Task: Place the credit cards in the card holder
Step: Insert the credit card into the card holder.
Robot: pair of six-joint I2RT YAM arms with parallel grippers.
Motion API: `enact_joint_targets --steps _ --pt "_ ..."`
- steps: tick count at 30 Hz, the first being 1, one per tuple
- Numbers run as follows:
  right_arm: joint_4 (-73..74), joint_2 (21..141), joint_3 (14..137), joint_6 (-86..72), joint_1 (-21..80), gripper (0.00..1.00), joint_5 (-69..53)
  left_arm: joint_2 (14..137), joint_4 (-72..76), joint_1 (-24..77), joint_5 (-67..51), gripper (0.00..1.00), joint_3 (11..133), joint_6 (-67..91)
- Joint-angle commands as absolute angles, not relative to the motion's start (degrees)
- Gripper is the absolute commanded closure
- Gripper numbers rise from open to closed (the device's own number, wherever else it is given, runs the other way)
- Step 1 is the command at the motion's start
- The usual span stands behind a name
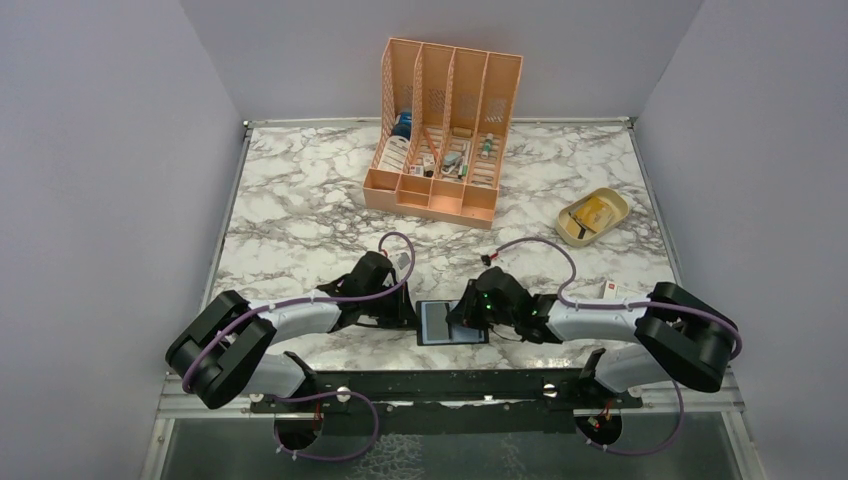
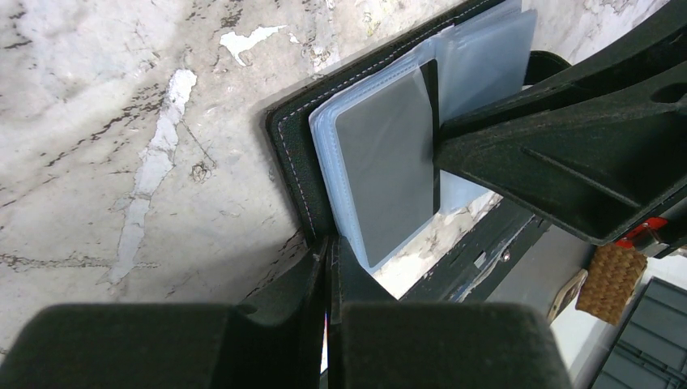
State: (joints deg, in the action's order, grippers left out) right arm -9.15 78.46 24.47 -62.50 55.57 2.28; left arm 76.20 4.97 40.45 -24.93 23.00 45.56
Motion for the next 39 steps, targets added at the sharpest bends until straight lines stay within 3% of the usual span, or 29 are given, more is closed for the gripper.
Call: enact_joint_targets --steps 1,9,23,35,39 --pt "-8.24 80.17 25.94 -59.99 56.15 0.84 0.33 76.33 5.13 40.61 -26.16 0.94 23.57 45.43" --pt "-4.39 81.72 29.58 -56.64 56.23 0.85 -0.07 75.9 4.2 40.61 -25.01 0.94 24.61 45.52" --pt "3.21 79.51 32.55 -54.28 56.23 0.7 -0.6 73.7 3.91 40.61 -22.94 0.81 25.37 46.27" --pt "4.67 82.41 36.34 -50.97 56.24 0.72 -1.41 74.97 5.38 40.45 -23.71 0.81 25.55 46.44" --pt "7.77 78.41 36.61 -50.23 56.12 0.72 1.2 71.61 3.18 40.43 -23.36 0.69 26.62 46.33"
